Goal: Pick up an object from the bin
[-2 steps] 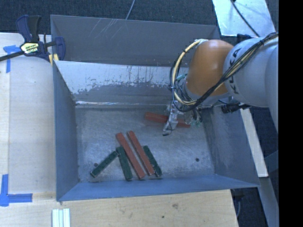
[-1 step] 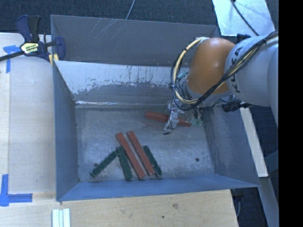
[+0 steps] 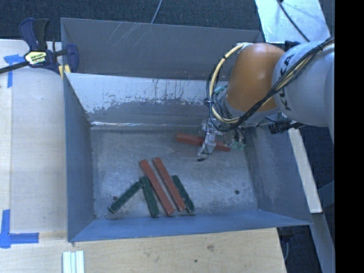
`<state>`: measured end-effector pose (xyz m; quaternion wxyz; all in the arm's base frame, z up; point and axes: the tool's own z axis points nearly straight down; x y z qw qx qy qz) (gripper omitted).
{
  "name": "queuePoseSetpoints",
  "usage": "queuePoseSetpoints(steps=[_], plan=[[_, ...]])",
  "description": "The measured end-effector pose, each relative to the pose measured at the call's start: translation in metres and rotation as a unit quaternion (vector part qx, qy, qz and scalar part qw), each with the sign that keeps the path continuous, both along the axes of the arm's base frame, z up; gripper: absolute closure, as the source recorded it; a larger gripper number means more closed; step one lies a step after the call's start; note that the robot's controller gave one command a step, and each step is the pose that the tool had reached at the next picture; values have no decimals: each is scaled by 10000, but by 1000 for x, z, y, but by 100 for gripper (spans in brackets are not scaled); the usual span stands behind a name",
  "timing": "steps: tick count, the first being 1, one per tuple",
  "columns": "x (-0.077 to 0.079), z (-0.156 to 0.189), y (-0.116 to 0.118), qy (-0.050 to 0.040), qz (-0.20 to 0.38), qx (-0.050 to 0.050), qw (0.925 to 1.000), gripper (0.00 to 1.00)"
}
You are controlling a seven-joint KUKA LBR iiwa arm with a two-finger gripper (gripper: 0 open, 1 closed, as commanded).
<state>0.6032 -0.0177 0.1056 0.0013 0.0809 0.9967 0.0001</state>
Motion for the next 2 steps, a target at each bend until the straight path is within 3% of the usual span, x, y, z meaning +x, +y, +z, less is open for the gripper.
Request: queuePoseSetpoints(steps=[2], plan=[[0,20,0,-3,0,1,10000,100]])
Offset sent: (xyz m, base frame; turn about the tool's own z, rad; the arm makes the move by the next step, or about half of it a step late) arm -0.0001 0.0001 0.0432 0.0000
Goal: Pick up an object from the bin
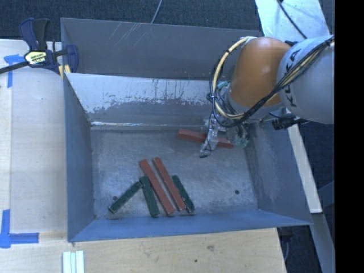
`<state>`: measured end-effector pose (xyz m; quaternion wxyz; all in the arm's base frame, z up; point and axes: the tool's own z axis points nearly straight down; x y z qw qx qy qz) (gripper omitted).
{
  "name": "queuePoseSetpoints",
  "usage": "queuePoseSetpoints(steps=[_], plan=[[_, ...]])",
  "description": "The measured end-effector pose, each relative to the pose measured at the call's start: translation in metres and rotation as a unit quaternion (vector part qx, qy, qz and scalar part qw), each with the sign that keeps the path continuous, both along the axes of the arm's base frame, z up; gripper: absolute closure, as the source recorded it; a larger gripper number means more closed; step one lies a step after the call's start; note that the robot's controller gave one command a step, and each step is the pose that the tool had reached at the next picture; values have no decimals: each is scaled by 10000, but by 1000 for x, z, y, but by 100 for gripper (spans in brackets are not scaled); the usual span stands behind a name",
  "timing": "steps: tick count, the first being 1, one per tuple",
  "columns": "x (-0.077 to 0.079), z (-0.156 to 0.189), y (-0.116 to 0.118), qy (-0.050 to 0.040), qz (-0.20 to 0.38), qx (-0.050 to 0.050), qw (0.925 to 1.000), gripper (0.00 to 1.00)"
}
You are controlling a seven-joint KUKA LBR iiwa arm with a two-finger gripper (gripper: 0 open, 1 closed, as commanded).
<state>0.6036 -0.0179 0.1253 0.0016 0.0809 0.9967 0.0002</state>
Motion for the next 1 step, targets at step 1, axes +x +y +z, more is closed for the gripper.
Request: queuePoseSetpoints(steps=[1], plan=[[1,9,0,-8,0,-1,10000,100]])
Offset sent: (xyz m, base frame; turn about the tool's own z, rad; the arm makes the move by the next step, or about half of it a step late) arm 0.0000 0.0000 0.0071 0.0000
